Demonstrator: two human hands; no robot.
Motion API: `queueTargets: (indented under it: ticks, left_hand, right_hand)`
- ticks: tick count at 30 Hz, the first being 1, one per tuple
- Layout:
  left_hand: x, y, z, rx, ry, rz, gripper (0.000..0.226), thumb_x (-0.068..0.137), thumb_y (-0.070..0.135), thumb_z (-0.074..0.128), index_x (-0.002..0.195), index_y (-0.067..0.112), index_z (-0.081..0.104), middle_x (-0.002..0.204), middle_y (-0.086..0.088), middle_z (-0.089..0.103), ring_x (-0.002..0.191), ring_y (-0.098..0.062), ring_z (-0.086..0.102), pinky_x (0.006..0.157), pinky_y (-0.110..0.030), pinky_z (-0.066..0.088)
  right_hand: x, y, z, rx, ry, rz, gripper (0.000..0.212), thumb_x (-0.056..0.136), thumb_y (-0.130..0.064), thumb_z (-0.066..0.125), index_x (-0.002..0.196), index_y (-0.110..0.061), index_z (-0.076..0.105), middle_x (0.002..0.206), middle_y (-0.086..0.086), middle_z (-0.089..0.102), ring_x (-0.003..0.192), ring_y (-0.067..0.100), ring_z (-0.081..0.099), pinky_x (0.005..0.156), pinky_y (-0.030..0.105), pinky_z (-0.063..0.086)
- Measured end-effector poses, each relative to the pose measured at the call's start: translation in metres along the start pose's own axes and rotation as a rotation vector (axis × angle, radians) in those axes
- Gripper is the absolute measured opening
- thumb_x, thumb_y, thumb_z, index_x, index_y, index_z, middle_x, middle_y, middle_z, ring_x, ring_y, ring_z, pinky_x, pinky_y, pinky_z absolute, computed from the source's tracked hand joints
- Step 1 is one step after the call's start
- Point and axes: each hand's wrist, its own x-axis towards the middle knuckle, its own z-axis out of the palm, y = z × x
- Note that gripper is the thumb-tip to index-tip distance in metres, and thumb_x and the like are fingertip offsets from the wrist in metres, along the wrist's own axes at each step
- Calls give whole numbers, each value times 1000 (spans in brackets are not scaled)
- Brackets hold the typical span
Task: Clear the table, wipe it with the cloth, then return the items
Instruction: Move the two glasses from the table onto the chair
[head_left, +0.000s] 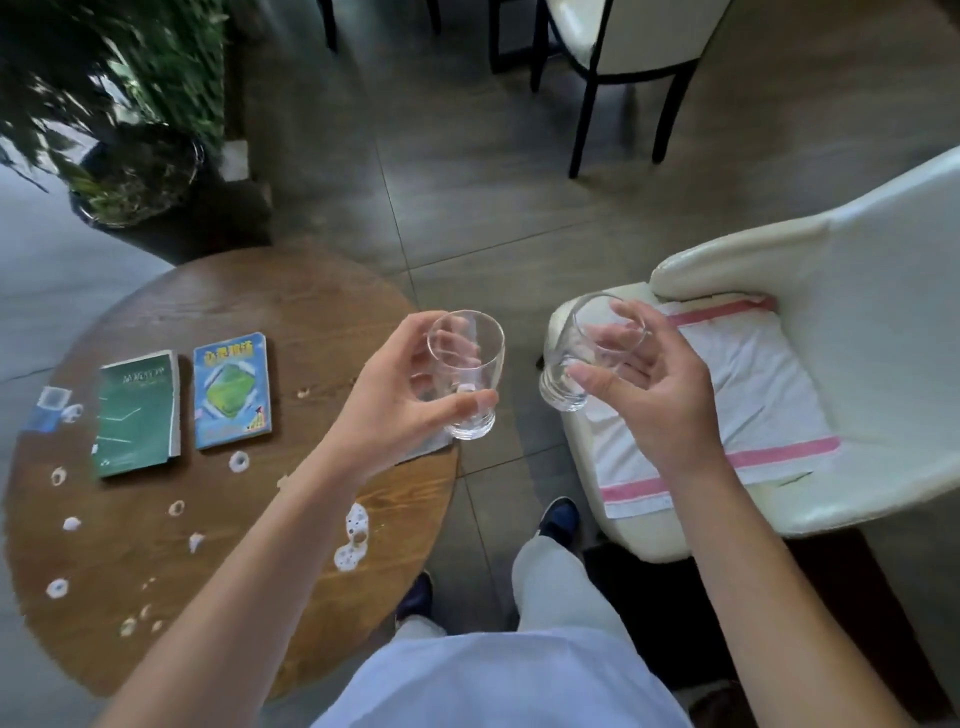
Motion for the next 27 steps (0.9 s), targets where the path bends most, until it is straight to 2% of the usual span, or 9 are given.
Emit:
queueTargets:
  ticks: [3, 6, 10, 15, 20, 23, 27]
  left_hand:
    - [40, 19, 42, 50, -104, -11, 73, 73, 26, 94, 134, 20, 54, 121, 1, 70, 115, -17, 69, 102, -42, 56]
    - [73, 35, 79, 34, -132, -18, 74, 72, 32, 93, 134, 21, 54, 121, 2, 70, 116, -18, 69, 104, -43, 55]
    - [110, 55, 125, 76, -170, -15, 75, 70, 43, 92, 133, 26, 54, 122, 11, 70, 116, -11, 69, 105, -36, 54]
    - [147, 70, 167, 93, -236, 10, 72, 74, 30, 92, 134, 26, 54, 126, 12, 70, 119, -11, 68, 108, -37, 51]
    - [191, 73, 202, 87, -307, 25, 67, 75, 20, 89, 133, 15, 55, 119, 9, 72, 114, -13, 70, 102, -31, 54]
    - [220, 69, 225, 101, -397, 4, 65, 78, 14, 90, 132, 15, 54, 120, 5, 71, 114, -11, 69, 101, -35, 56]
    - [268, 58, 259, 160, -548, 7, 63, 71, 25, 91, 120, 35, 53, 116, 11, 71, 116, -11, 68, 102, -46, 56]
  right_hand:
    - [30, 7, -43, -4, -5, 33, 68, 77, -8, 90, 136, -23, 60, 128, 3, 70, 119, 9, 67, 107, 28, 52]
    - [48, 13, -83, -3, 14, 66, 68, 77, -4, 89, 136, -22, 60, 124, 0, 71, 117, 8, 68, 108, 30, 52]
    - [61, 23, -138, 8, 71, 106, 66, 78, -7, 89, 135, -22, 59, 121, -3, 70, 117, 9, 67, 107, 30, 52]
    - [71, 33, -186, 25, 148, 167, 63, 79, -9, 88, 132, -29, 59, 123, -2, 71, 118, 9, 67, 107, 30, 52]
    - [76, 42, -212, 25, 225, 192, 65, 77, -6, 88, 132, -27, 60, 124, -3, 70, 118, 7, 67, 107, 29, 50]
    - [84, 50, -228, 40, 292, 223, 64, 77, -6, 89, 129, -32, 61, 125, -3, 70, 119, 10, 66, 109, 34, 50]
    - [102, 62, -251, 62, 406, 274, 63, 78, -7, 88, 131, -28, 60, 124, -1, 71, 118, 11, 67, 109, 36, 51]
